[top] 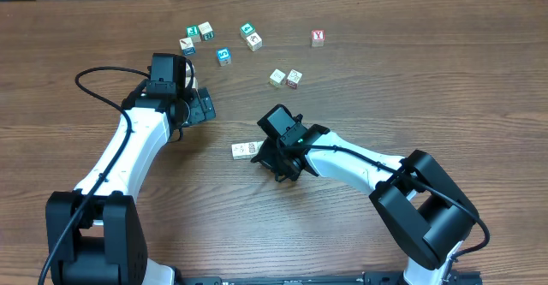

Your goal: Form a horizontal line

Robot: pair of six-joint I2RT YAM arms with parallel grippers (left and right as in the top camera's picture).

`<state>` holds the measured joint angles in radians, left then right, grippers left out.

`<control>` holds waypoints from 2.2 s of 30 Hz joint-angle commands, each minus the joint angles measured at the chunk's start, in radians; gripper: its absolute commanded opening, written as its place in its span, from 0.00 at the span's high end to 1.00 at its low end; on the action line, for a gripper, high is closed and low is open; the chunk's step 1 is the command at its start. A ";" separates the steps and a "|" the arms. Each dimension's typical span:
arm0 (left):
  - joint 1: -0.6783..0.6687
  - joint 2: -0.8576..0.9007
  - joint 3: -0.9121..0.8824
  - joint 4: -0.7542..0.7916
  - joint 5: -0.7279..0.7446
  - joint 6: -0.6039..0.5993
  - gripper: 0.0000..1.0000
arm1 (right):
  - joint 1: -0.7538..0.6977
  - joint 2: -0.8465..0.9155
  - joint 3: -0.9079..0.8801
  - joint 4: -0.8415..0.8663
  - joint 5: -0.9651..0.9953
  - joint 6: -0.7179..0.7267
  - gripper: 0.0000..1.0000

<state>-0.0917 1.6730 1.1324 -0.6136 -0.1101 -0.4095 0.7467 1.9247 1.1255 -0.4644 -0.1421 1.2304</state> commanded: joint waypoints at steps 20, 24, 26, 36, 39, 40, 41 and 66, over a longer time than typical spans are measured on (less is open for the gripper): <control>0.000 -0.018 0.011 0.000 -0.013 0.010 0.00 | -0.003 0.030 -0.012 -0.080 -0.047 -0.003 0.96; 0.000 -0.018 0.011 0.000 -0.013 0.010 0.00 | -0.038 0.011 -0.012 -0.113 -0.030 -0.004 0.96; 0.000 -0.018 0.011 0.000 -0.013 0.010 0.00 | -0.065 0.008 -0.012 -0.120 -0.005 -0.004 0.96; 0.000 -0.018 0.011 0.000 -0.013 0.010 0.00 | -0.140 0.008 -0.012 -0.106 0.024 -0.004 0.96; 0.000 -0.018 0.011 0.000 -0.013 0.010 0.00 | -0.148 0.008 -0.012 -0.071 0.042 -0.015 0.96; 0.000 -0.018 0.011 0.000 -0.012 0.010 0.00 | -0.148 0.008 -0.012 -0.048 0.044 -0.037 0.96; 0.000 -0.018 0.011 0.000 -0.012 0.010 0.00 | -0.148 0.008 -0.012 -0.029 0.044 -0.053 0.96; 0.000 -0.018 0.011 0.000 -0.012 0.010 0.00 | -0.099 0.008 -0.012 0.026 -0.032 -0.087 0.96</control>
<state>-0.0917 1.6730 1.1324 -0.6136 -0.1101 -0.4095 0.6304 1.9236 1.1236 -0.4435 -0.1608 1.1511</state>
